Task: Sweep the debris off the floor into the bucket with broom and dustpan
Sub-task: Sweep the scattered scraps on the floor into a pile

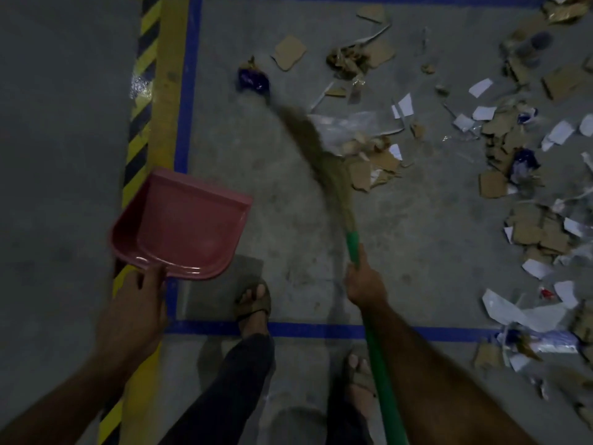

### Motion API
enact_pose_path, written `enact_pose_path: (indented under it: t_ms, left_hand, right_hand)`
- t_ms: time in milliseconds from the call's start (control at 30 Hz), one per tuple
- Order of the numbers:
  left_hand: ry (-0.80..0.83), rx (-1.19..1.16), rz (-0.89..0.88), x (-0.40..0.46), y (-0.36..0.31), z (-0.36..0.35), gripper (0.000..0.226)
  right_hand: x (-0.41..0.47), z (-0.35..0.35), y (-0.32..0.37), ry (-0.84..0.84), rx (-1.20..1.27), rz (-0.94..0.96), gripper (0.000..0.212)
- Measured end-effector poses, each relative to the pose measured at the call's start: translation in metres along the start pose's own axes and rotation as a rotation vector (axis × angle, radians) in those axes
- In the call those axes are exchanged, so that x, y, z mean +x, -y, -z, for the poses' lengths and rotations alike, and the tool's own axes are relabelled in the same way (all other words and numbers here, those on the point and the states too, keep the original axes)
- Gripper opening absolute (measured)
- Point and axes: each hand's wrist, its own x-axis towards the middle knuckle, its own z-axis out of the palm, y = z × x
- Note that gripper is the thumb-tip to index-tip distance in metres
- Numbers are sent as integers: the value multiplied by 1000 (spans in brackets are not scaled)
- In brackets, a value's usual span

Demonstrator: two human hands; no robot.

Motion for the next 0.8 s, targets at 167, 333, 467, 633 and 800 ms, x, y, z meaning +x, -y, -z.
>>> enact_pose_path:
  t_ms: [167, 333, 467, 633, 800]
  left_hand:
    - [-25, -31, -154, 36, -23, 0, 45]
    - [-56, -15, -182, 56, -40, 14, 30]
    - [-45, -59, -142, 56, -40, 51, 27]
    - [-19, -61, -97, 50, -22, 94, 37]
    - [-9, -46, -143, 53, -22, 107, 43]
  right_hand:
    - [11, 92, -64, -167, 116, -231, 69]
    - [-35, 156, -70, -385, 218, -208, 60]
    - [-99, 162, -40, -368, 222, -53, 58]
    - [-145, 108, 11, -115, 18, 103, 66]
    - [-126, 65, 53, 191, -329, 196, 59]
